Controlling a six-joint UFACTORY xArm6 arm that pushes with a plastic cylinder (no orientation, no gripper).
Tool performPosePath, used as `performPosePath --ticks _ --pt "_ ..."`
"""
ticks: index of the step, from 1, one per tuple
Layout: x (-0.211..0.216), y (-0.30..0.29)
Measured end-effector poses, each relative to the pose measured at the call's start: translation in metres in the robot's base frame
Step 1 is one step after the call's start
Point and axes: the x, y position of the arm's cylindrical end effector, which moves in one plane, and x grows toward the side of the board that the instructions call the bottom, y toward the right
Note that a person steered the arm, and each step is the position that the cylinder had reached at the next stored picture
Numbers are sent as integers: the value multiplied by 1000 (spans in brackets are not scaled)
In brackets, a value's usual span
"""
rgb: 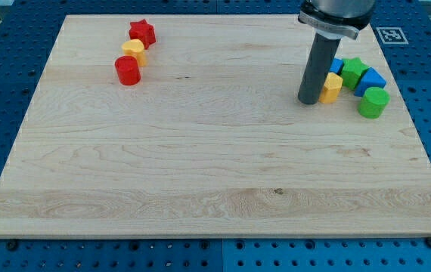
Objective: Push the green circle into the triangle
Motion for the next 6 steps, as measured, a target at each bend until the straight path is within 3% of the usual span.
performPosePath --ticks 2,3,6 --pt "48 73" --pt "46 120" --pt "20 107"
